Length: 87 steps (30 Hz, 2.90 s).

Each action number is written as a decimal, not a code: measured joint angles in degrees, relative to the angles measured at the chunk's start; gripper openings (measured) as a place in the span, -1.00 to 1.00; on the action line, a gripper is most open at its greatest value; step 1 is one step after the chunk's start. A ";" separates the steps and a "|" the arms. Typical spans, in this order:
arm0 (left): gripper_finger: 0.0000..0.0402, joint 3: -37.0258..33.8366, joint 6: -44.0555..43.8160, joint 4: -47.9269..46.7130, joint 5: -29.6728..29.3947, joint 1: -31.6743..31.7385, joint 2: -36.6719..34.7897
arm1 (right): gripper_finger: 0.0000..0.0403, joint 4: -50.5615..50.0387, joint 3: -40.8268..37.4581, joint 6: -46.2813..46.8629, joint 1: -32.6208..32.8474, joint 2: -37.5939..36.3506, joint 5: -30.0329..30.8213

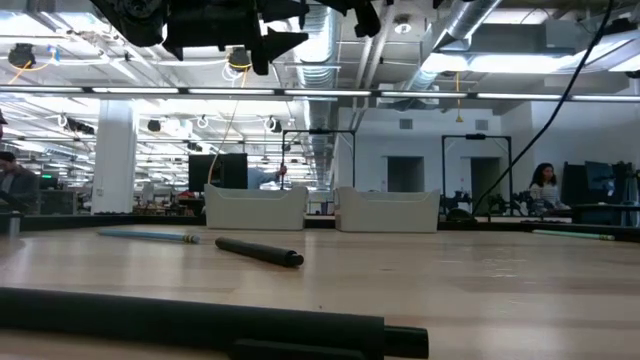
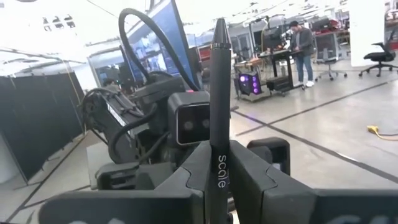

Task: Sort pens & pencils
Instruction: Put the top right black pen into the left gray bin

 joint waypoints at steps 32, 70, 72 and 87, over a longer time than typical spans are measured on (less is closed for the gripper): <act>-0.72 0.00 1.55 1.11 -0.04 -0.09 0.00 | -0.67 0.07 0.00 0.43 0.03 0.00 0.26; -0.74 0.00 1.97 1.22 0.02 -0.52 0.00 | -0.67 -0.13 0.00 0.30 0.03 -0.02 -0.02; -0.74 0.00 1.97 1.22 0.02 -0.52 0.00 | -0.67 -0.13 0.00 0.21 0.03 -0.02 -0.02; -0.74 0.00 2.76 1.22 -0.02 -0.52 0.00 | -0.66 -0.12 0.00 -1.42 0.08 -0.02 0.00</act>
